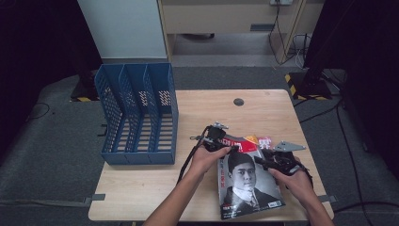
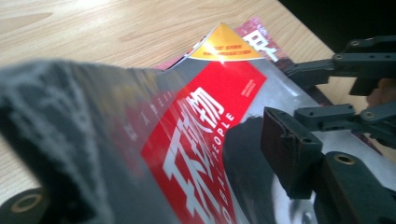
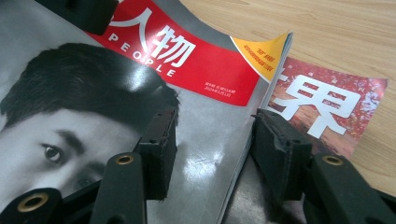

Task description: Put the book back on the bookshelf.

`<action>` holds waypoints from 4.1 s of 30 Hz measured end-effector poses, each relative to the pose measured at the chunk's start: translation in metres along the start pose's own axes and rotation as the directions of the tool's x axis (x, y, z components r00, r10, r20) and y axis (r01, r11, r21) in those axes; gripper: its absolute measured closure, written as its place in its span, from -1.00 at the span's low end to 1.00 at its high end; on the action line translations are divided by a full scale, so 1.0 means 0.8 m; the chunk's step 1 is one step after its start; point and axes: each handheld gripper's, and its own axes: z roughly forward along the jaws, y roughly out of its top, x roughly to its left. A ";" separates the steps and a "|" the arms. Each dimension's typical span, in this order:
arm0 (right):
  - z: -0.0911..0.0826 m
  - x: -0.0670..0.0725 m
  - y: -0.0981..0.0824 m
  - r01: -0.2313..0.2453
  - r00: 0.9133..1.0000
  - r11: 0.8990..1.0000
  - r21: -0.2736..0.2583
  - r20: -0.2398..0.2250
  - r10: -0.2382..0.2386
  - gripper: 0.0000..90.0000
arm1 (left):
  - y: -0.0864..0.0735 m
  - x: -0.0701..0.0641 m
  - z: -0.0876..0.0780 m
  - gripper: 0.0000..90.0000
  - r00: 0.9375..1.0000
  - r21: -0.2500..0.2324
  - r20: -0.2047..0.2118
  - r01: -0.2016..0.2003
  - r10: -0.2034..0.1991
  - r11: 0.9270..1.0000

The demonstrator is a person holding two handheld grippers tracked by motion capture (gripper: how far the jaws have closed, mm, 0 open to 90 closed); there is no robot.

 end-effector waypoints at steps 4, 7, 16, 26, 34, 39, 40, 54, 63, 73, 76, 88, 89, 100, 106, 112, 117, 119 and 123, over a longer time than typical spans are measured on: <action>0.000 0.000 0.000 -0.001 1.000 1.000 0.000 -0.003 0.001 0.12 | 0.000 0.004 0.000 0.09 1.000 0.012 0.013 0.004 -0.004 1.000; -0.001 0.001 0.000 -0.001 1.000 1.000 0.005 -0.001 0.001 0.12 | 0.000 0.007 -0.002 0.27 1.000 0.016 0.024 0.016 -0.016 1.000; 0.005 0.005 0.002 0.003 1.000 1.000 0.007 0.001 -0.003 -0.27 | 0.001 0.014 -0.009 0.70 0.998 -0.012 0.047 0.043 -0.043 0.999; 0.011 0.007 0.004 -0.025 1.000 1.000 0.001 -0.006 0.025 -0.55 | 0.004 0.009 -0.014 0.76 0.998 -0.032 0.063 0.025 -0.023 0.999; 0.009 0.007 0.003 -0.017 1.000 1.000 -0.004 -0.006 0.017 -0.43 | 0.010 0.005 -0.012 0.65 0.998 -0.007 0.058 0.005 -0.005 1.000; 0.009 0.007 0.002 0.001 1.000 1.000 -0.004 0.003 -0.001 -0.38 | 0.014 0.006 -0.009 0.53 0.999 -0.009 0.040 0.017 -0.016 1.000; 0.009 0.007 0.002 0.001 1.000 1.000 -0.007 0.004 -0.001 -0.38 | 0.014 0.006 -0.009 0.55 0.999 -0.009 0.040 0.017 -0.016 1.000; 0.008 0.006 0.001 0.020 1.000 1.000 -0.007 0.010 -0.020 -0.34 | 0.016 0.007 -0.014 0.76 0.999 -0.010 0.042 0.016 -0.016 1.000; 0.000 -0.001 0.000 -0.010 1.000 1.000 -0.020 -0.005 0.010 -0.25 | 0.018 0.008 -0.019 0.78 0.998 -0.031 0.061 0.016 -0.014 0.999; -0.022 -0.026 -0.004 -0.068 0.993 0.993 -0.091 0.093 0.077 0.01 | 0.020 0.009 -0.019 0.79 0.997 -0.033 0.073 0.016 -0.014 0.999; -0.027 -0.036 -0.006 -0.082 0.980 0.992 -0.097 0.171 0.098 0.09 | 0.020 0.009 -0.022 0.80 0.997 -0.050 0.081 0.010 -0.006 0.999; -0.039 -0.059 -0.015 -0.117 0.928 0.990 -0.076 0.347 0.136 0.07 | 0.031 0.000 -0.059 0.84 0.996 -0.127 0.074 -0.031 0.041 0.991; -0.039 -0.059 -0.015 -0.117 0.928 0.990 -0.076 0.347 0.136 0.07 | 0.031 0.000 -0.059 0.85 0.996 -0.127 0.074 -0.031 0.041 0.991; -0.037 -0.061 -0.021 -0.118 0.927 0.992 -0.048 0.354 0.128 0.07 | 0.051 -0.006 -0.098 0.91 0.994 -0.203 0.088 -0.045 0.064 0.978; -0.034 -0.062 -0.024 -0.123 0.924 0.992 -0.033 0.360 0.127 0.07 | 0.061 -0.009 -0.121 0.91 0.994 -0.235 0.082 -0.047 0.068 0.971; -0.033 -0.063 -0.024 -0.128 0.922 0.992 -0.024 0.364 0.128 0.07 | 0.068 -0.008 -0.136 0.91 0.995 -0.259 0.075 -0.050 0.072 0.965; -0.034 -0.065 -0.026 -0.137 0.919 0.990 -0.024 0.370 0.136 0.07 | 0.076 -0.007 -0.155 0.91 0.995 -0.293 0.058 -0.064 0.085 0.954; -0.034 -0.065 -0.025 -0.137 0.919 0.990 -0.028 0.371 0.137 0.07 | 0.079 -0.007 -0.166 0.91 0.995 -0.315 0.045 -0.069 0.087 0.946; -0.034 -0.064 -0.026 -0.125 0.919 0.992 -0.021 0.373 0.123 0.07 | 0.084 -0.007 -0.177 0.91 0.996 -0.330 0.033 -0.067 0.083 0.942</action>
